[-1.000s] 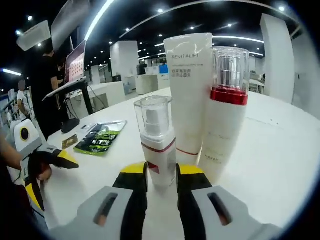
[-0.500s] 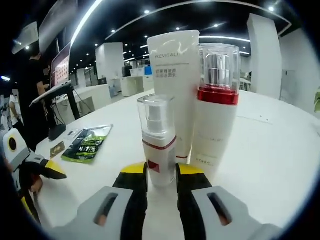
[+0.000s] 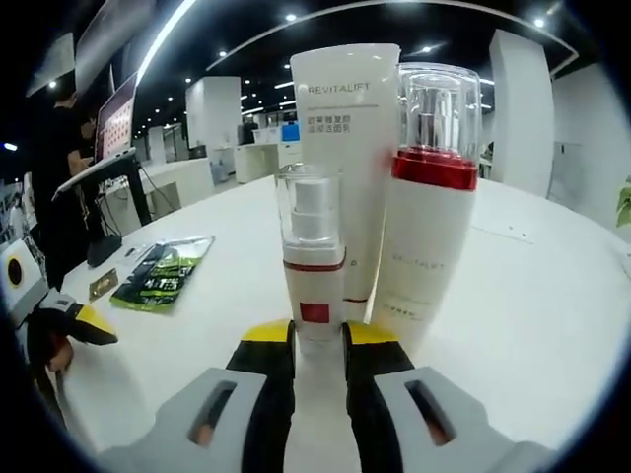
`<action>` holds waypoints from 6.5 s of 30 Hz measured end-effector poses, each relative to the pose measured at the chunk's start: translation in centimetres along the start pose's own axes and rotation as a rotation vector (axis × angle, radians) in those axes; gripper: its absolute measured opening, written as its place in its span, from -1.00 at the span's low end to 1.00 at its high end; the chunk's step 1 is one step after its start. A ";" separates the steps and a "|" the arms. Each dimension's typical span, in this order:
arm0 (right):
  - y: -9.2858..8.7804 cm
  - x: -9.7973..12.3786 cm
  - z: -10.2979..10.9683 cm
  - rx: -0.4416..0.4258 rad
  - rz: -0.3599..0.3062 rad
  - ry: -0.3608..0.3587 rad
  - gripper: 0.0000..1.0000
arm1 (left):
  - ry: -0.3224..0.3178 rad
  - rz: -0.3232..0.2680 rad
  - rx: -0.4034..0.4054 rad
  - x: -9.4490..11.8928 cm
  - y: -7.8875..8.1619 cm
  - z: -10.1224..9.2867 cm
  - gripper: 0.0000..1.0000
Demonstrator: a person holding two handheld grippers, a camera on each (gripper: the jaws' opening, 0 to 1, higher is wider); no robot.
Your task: Arrange the skincare products in the storage area until every visible bottle or jar stands upright without overlapping.
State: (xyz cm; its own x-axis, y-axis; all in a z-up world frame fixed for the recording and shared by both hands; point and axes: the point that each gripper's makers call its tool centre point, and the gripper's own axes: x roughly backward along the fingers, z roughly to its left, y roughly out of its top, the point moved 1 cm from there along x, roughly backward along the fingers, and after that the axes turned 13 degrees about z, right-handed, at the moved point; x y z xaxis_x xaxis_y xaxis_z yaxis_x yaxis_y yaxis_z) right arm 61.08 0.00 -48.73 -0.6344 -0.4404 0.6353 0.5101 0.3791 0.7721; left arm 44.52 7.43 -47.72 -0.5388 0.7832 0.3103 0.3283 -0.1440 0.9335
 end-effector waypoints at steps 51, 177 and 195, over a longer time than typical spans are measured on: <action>0.6 0.9 0.3 -0.100 -0.015 -0.041 -0.56 | -0.005 0.004 -0.008 0.0 -0.1 -0.2 0.31; -7.1 10.9 2.0 0.401 0.274 0.291 -0.65 | -0.031 0.040 0.039 -0.3 -0.6 -0.4 0.22; -2.9 11.1 8.1 0.178 0.039 0.517 -0.65 | -0.061 0.025 0.071 -0.3 -0.3 -0.5 0.19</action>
State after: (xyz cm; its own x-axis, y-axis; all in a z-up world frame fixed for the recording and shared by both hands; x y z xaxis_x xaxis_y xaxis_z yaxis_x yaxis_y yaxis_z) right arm 47.91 0.59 -44.02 -0.2263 -0.7489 0.6228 0.3930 0.5148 0.7619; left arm 44.14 6.92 -48.03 -0.4823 0.8156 0.3198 0.3960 -0.1226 0.9100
